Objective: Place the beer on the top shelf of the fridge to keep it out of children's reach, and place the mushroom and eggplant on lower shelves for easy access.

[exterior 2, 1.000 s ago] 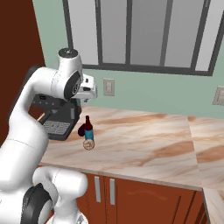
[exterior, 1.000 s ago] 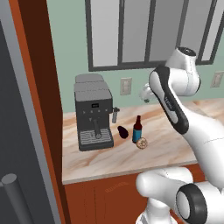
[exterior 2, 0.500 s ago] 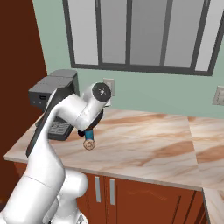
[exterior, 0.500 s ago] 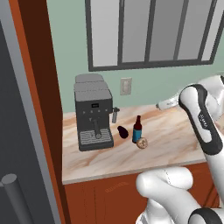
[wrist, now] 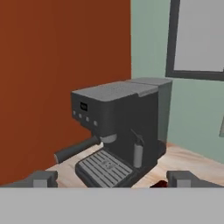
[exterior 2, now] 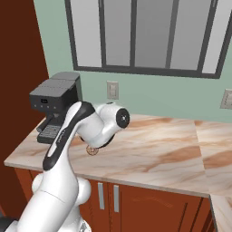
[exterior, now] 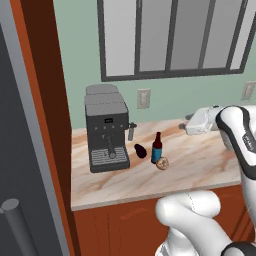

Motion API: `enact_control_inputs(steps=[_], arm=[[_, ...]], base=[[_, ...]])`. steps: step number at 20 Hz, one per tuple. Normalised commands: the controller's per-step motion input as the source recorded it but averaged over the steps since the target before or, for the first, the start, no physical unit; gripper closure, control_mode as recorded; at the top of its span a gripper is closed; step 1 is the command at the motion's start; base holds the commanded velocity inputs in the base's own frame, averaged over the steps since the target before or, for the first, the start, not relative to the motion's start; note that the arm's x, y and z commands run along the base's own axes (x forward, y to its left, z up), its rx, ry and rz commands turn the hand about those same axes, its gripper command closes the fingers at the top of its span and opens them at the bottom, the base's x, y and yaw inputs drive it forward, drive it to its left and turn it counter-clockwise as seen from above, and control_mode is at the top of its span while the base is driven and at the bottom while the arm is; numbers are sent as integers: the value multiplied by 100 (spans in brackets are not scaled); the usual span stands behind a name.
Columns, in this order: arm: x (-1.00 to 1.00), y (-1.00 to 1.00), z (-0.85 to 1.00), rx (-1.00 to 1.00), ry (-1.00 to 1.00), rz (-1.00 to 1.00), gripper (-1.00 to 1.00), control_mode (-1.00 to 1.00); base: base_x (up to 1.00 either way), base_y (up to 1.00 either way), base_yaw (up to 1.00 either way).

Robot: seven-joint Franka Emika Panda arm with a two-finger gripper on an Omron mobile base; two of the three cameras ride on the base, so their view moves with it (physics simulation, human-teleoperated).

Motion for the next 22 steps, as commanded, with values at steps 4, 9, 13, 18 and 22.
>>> enact_control_inputs(steps=[4, 9, 13, 18, 22], arm=[[4, 0, -1, 0, -8, 12, -100, -100], [6, 0, -21, 0, -11, 10, -100, -100], [3, 0, -44, 0, -8, 7, -100, -100], [5, 0, -42, 0, -2, 2, -100, -100], [11, 0, -34, 0, 0, 1, -100, -100]], base=[[0, 0, 0], [0, 0, 0], [0, 0, 0], [0, 0, 0], [0, 0, 0]])
